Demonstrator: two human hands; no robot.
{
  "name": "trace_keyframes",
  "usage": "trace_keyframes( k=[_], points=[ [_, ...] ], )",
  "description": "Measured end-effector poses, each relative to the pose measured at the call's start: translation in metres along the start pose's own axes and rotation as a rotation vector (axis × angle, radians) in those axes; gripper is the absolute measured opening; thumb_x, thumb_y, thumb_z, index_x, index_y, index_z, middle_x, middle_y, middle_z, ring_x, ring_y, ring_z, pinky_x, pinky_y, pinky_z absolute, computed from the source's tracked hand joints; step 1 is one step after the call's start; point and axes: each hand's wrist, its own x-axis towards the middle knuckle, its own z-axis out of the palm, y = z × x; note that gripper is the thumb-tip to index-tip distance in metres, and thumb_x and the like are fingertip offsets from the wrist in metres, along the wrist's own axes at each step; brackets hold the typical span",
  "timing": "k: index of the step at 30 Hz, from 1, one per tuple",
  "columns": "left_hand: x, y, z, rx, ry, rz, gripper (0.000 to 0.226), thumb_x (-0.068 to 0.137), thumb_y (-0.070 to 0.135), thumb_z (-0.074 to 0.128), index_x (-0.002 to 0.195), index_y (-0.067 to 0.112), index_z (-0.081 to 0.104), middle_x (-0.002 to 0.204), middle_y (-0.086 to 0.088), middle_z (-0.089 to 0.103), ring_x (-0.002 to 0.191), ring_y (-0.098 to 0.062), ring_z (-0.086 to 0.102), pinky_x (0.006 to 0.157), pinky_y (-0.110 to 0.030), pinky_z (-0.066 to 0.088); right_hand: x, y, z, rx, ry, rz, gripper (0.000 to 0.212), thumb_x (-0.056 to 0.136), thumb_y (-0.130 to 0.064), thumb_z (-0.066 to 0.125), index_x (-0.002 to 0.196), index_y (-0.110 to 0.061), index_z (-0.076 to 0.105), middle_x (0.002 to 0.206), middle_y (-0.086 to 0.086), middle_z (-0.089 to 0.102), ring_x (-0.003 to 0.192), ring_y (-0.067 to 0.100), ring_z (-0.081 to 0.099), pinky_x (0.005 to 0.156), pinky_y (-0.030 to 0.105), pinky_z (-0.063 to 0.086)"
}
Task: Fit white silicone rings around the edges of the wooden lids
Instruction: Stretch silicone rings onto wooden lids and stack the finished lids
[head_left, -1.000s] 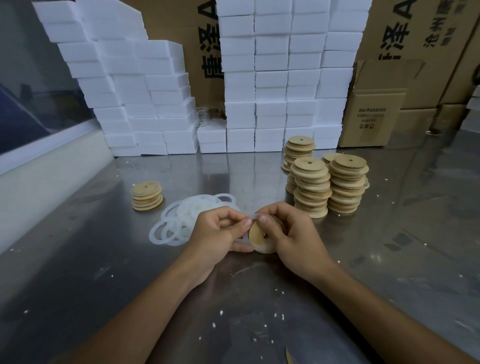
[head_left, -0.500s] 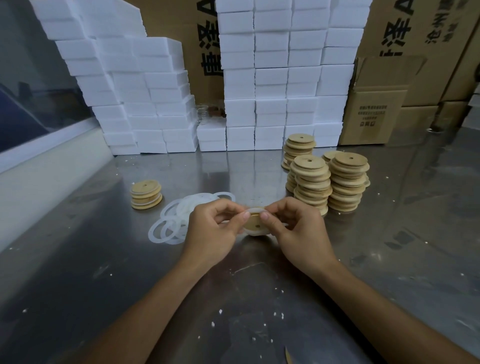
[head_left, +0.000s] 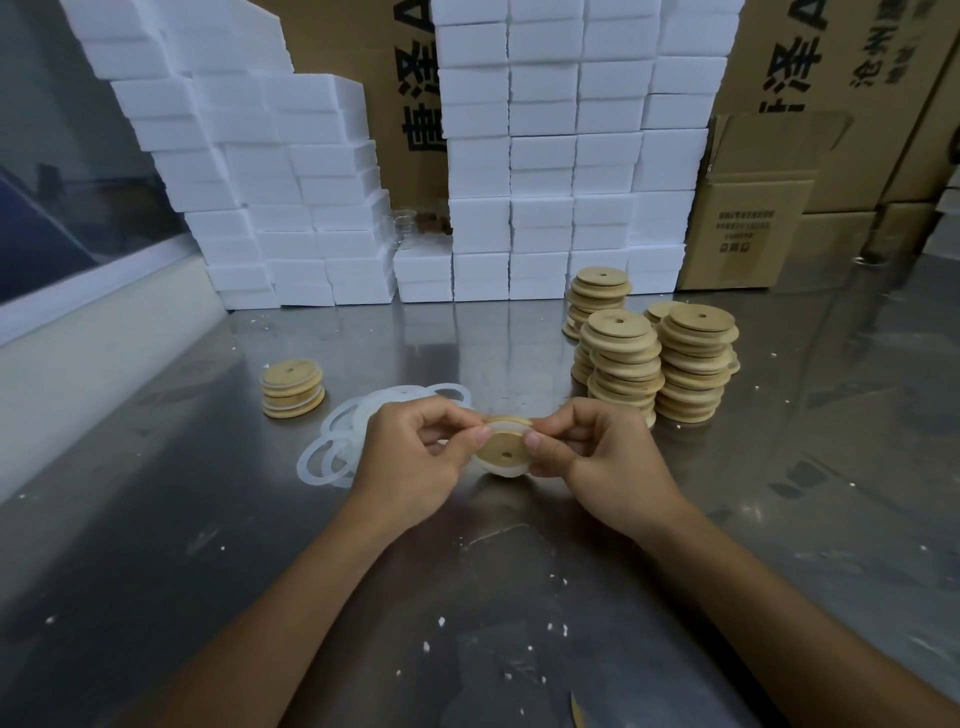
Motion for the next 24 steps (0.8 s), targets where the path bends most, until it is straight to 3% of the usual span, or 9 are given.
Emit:
trace_keyframes(
  k=[7,15,24],
  points=[
    [0.0006,-0.0012,-0.0031,0.005,-0.02,-0.002,0.021,0.079,0.0,0.076,0.076,0.021,0.073,0.084,0.013,0.076,0.078,-0.007,0.073,0.073,-0.018,0.057,0.0029,-0.0002,-0.0038,-0.054,-0.025,0.01,0.015,0.082,-0.007,0.077,0.072,-0.013,0.067,0.076,0.008,0.076,0.071,0.027,0.075,0.07,0.04,0.063],
    [0.0009,-0.0018,-0.0028,0.019,-0.007,-0.004,0.026,0.081,-0.003,0.074,0.073,0.022,0.071,0.08,0.017,0.075,0.076,-0.006,0.072,0.073,-0.017,0.056,0.0029,-0.0014,-0.0054,0.013,-0.054,0.031,0.018,0.083,0.004,0.071,0.072,-0.006,0.062,0.072,0.005,0.076,0.07,0.019,0.075,0.062,0.024,0.06],
    [0.0014,-0.0051,-0.0079,0.039,-0.042,0.003,0.021,0.08,-0.003,0.074,0.075,0.017,0.073,0.085,0.011,0.075,0.078,-0.008,0.073,0.074,-0.021,0.058,0.0033,0.0029,-0.0095,-0.035,-0.122,-0.04,0.015,0.08,0.0,0.076,0.073,-0.011,0.07,0.087,0.002,0.078,0.083,0.02,0.076,0.075,0.03,0.061]
  ],
)
